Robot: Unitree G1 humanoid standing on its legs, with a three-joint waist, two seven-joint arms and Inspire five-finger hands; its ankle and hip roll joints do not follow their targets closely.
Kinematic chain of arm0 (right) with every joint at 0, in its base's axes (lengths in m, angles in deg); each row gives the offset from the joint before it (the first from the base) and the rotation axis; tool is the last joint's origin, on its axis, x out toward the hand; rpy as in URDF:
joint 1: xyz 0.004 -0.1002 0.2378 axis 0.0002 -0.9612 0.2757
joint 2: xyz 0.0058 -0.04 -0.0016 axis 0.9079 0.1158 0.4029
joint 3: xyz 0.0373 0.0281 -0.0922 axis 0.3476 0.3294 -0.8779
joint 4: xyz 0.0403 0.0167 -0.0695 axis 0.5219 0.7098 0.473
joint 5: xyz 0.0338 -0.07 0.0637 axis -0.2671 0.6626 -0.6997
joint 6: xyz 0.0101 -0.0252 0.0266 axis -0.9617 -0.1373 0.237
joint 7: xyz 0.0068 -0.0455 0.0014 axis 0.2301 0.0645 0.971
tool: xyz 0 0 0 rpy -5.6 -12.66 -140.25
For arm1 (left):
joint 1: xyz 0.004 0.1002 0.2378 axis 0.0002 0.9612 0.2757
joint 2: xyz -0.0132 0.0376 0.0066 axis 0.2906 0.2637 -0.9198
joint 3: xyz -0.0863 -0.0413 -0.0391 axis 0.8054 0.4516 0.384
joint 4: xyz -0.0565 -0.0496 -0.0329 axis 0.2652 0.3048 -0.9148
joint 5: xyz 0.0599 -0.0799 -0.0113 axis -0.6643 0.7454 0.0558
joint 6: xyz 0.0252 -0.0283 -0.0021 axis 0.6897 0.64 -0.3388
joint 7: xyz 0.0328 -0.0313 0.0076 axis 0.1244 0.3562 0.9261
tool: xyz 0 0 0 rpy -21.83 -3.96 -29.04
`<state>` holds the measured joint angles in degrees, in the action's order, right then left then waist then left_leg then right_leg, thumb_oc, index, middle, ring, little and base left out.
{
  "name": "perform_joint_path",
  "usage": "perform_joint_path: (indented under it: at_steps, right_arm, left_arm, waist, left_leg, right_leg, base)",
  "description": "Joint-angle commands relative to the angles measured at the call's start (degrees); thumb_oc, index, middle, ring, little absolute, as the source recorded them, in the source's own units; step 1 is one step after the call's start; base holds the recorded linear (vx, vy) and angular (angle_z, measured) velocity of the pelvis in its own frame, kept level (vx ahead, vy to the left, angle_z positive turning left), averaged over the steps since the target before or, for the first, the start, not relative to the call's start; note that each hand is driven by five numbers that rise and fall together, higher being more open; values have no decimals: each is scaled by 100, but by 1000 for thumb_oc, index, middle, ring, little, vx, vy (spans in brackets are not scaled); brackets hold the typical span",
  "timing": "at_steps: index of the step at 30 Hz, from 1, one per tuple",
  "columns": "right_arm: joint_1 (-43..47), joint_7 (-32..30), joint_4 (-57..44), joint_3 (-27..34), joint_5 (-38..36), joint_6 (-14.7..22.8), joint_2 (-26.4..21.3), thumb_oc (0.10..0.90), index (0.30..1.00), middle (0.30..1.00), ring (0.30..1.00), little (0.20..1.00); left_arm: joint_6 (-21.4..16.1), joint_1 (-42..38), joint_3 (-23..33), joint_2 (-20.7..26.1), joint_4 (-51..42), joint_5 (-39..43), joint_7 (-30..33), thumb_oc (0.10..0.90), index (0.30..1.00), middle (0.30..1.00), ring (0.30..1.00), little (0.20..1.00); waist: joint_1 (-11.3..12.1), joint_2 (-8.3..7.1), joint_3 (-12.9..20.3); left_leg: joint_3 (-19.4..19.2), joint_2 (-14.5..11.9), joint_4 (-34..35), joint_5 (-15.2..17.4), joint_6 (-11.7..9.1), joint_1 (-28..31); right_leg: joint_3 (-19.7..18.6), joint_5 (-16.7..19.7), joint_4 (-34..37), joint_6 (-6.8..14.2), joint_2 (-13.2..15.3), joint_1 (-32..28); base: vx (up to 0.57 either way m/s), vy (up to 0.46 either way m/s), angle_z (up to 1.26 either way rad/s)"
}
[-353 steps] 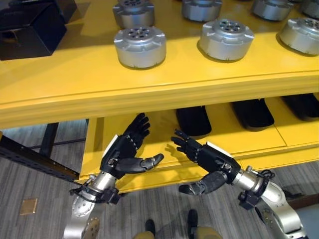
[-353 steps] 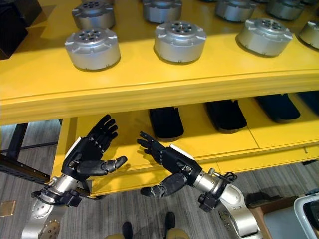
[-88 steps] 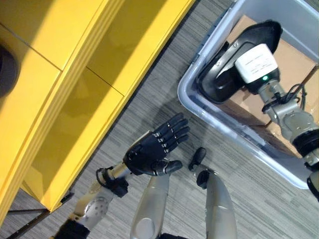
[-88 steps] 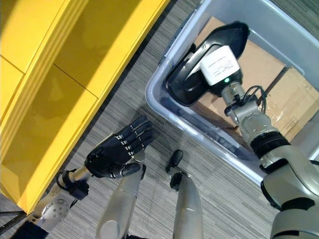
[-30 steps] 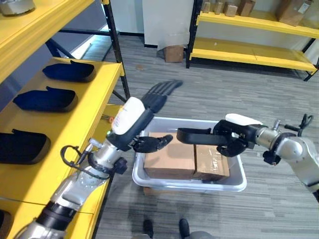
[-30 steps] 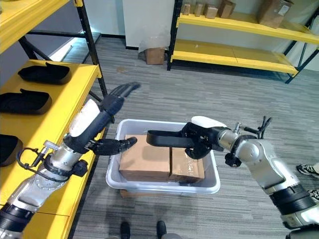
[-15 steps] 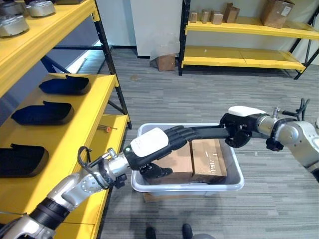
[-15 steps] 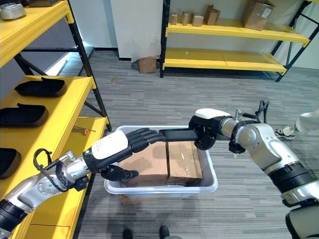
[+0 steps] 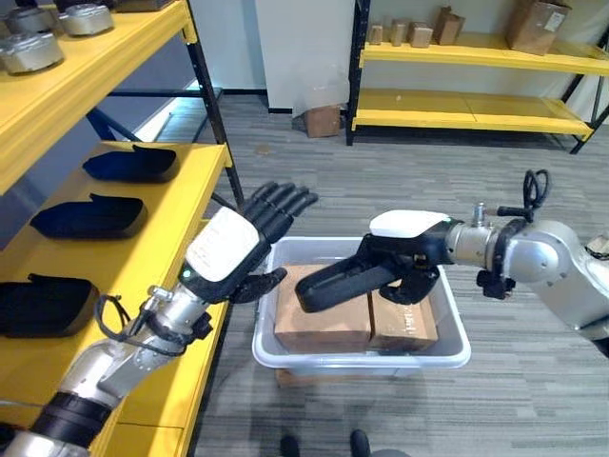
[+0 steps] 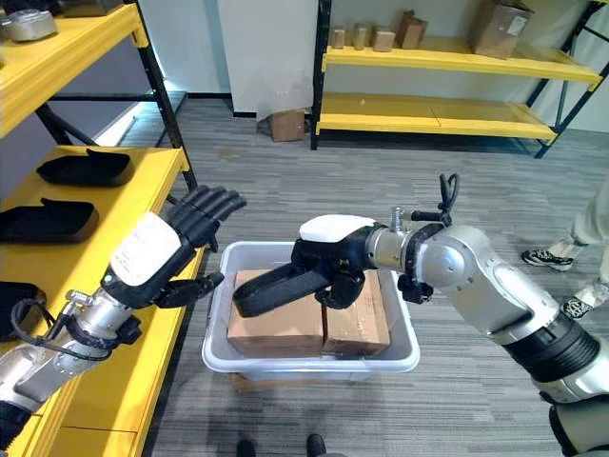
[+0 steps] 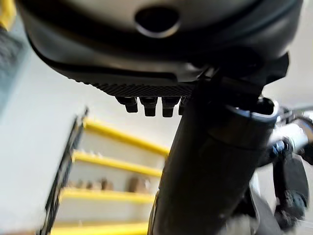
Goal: Move parts from the plastic box to the shelf.
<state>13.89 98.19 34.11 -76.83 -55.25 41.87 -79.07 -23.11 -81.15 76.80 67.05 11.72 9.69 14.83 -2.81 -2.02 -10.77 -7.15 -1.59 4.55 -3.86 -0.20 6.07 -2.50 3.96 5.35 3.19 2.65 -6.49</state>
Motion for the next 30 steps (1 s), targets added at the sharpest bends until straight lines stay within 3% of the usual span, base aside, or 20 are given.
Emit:
perform_joint_path:
  at_steps: [1, 7, 18, 30]
  right_arm:
    - [311, -222, 351, 247, 160, -205, 79, 400, 300, 300, 300, 300]
    - [185, -172, 396, 245, -49, -212, -59, 400, 300, 300, 300, 300]
    - [226, -342, 277, 507, 89, -164, 115, 400, 300, 300, 300, 300]
    - [412, -591, 176, 556, 128, -267, 173, 400, 300, 300, 300, 300]
  left_arm:
    - [-107, -358, 463, -16, -239, 291, 809, 900, 1000, 1000, 1000, 1000]
    - [-141, -235, 592, -164, -434, 381, 343, 900, 1000, 1000, 1000, 1000]
    - [-40, -250, 76, -389, -349, 485, -288, 900, 1000, 1000, 1000, 1000]
    - [227, -227, -50, -368, -125, 396, -234, 900, 1000, 1000, 1000, 1000]
  waist:
    - [55, -328, 673]
    - [84, -395, 673]
    - [6, -346, 651]
    - [-33, -289, 633]
  left_leg:
    - [199, -410, 45, 433, -304, 75]
    - [236, -417, 45, 425, -313, 63]
    - [202, -424, 45, 462, -300, 92]
    - [159, -436, 45, 455, -305, 109]
  right_leg:
    - [388, -54, -35, 417, 411, 75]
    - [413, -46, -35, 426, 415, 59]
    - [297, -46, -41, 425, 386, 77]
    - [241, -51, -57, 431, 396, 82]
  base:
    - [-1, -13, 4]
    - [4, -12, 0]
    - [0, 0, 0]
    - [0, 0, 0]
